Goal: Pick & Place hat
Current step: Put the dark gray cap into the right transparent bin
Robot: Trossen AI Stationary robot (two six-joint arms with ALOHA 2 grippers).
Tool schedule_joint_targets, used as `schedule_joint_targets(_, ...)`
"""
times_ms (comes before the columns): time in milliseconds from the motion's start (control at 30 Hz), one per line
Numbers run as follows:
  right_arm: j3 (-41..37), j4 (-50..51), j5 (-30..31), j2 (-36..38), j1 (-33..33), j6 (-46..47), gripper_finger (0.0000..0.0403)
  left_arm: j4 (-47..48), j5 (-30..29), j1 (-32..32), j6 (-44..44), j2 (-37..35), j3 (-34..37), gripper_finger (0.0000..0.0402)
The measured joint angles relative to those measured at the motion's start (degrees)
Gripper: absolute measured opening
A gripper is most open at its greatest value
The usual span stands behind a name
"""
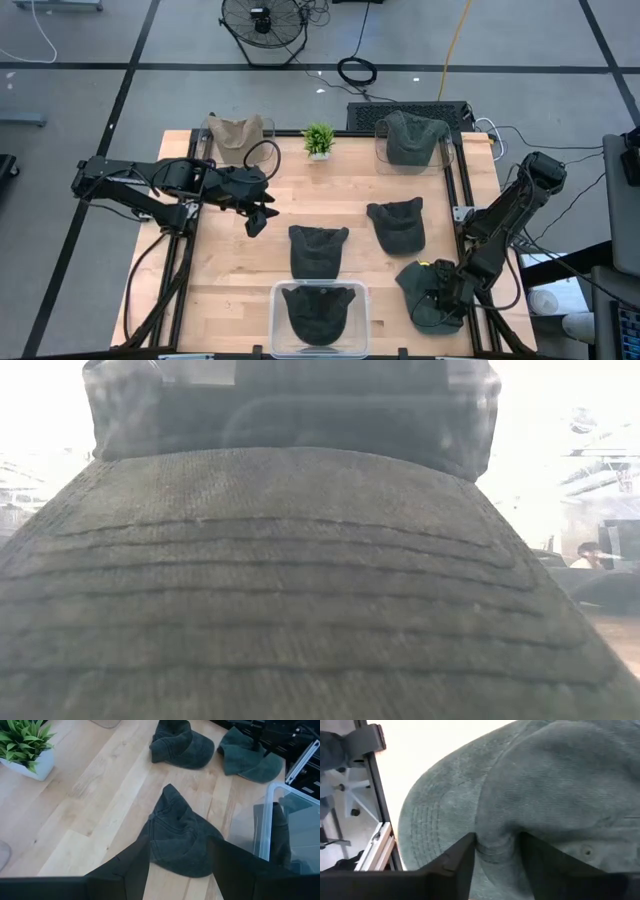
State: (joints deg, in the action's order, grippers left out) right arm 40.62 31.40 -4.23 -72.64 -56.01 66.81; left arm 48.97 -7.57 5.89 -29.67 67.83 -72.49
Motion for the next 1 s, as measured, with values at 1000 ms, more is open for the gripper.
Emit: schedule_joint_targets(1000,-1.57,5.90,3.08,7.17,0.78,1.55,0.0002,0.07,0.00,-0.01,1.01,0.00,0.02,0.0202)
